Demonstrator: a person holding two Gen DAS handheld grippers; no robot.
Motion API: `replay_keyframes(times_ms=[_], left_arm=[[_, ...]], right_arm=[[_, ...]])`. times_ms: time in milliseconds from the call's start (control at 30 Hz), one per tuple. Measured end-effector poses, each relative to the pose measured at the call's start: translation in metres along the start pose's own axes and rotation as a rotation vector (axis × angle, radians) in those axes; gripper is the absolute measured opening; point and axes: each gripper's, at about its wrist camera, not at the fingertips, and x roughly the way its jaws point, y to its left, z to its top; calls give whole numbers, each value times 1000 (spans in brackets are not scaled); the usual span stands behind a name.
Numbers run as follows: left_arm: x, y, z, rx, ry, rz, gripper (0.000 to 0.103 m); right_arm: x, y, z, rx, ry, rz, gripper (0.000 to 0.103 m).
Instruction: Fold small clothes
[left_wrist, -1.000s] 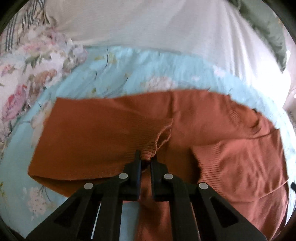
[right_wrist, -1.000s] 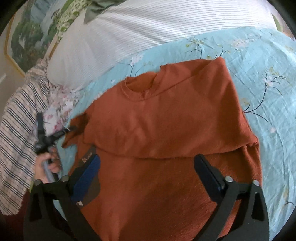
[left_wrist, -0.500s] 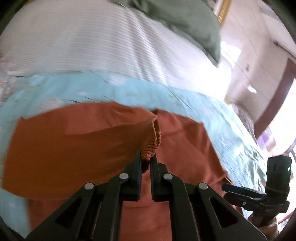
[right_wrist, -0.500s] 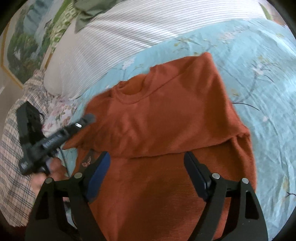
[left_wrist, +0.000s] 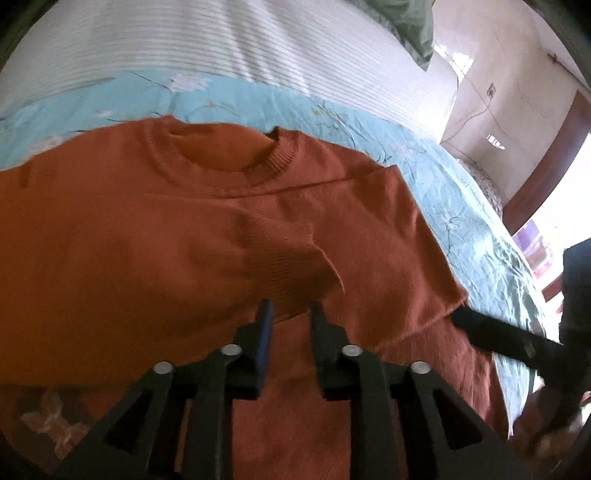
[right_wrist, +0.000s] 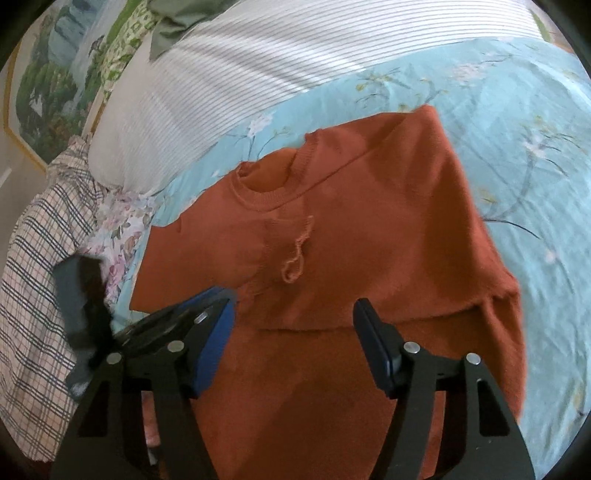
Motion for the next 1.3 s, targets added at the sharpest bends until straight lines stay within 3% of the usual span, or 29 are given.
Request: replay_keyframes(times_ms=[133,200,300,400,500,567,633,800,933,1067,1200,1300], left_arm=[[-46,26,-23,-50,-62,60,33],[-71,52,-37,-108,-95,130,33],[-102,95,-54,-203,-131,254,33],[-118,137,-65,-293,-136,312,33],[-122,162,-68,-335,-129,337,31],[-121,166,-65,-330,-129,344,31],[-116,166,-61,-313,-127,343,31],[-96,178,-36,-290,-110,366,31],[-96,185,-14,-269,-137,388,31],[-98,192,-4,-260,-169,442,34],[-80,190,-11,-217,-101,475,32],[-78,187,-20,-185,-96,501,30]], right_arm=[[28,9,12,-15,35,1,67],[42,11,16,-13,48,-8,67],[66,9,23,-9,82,-25,60],[87,6,27,12,110,-38,54],[98,7,29,19,117,-29,38],[104,10,31,21,130,-18,14],[102,18,34,5,117,6,11],[49,33,51,-23,-30,74,10],[14,15,56,2,-108,29,9],[16,-16,47,64,-85,-19,10],[23,-29,35,87,-56,-41,9],[23,-28,36,81,-59,-41,9]])
